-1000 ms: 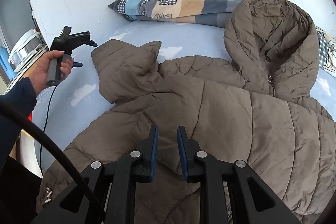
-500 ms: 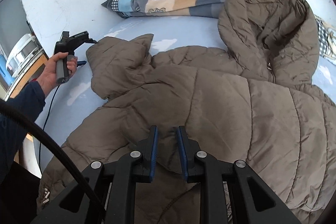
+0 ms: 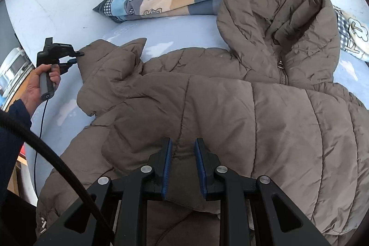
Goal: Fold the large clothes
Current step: 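Lift the gripped sleeve with the left tool and fold it across the jacket body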
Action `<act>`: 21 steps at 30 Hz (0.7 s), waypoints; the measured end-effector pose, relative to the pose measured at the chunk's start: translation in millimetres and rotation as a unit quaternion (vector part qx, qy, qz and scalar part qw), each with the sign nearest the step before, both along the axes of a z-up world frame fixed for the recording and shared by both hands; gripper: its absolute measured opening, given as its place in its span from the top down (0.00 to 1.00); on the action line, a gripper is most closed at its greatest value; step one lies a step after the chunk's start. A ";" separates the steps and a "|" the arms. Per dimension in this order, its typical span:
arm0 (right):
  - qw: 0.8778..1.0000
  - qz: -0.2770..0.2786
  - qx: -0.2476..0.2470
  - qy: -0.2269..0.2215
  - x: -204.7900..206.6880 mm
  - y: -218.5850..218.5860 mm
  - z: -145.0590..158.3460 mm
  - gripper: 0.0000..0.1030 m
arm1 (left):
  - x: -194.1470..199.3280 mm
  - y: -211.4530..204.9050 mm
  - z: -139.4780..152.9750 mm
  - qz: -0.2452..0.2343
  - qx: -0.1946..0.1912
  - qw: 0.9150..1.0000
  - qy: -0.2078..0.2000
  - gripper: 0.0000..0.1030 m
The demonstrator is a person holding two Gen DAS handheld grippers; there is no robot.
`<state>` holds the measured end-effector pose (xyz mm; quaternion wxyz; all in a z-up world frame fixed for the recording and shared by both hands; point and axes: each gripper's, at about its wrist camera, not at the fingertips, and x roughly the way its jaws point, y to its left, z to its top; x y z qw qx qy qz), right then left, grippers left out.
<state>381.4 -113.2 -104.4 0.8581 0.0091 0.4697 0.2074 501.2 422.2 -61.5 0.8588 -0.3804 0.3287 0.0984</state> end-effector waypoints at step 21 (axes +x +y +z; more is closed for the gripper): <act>0.995 -0.075 0.062 0.004 10.1 -51.3 41.5 0.79 | -44.6 -194.9 169.1 -0.174 0.115 0.970 -0.123 0.85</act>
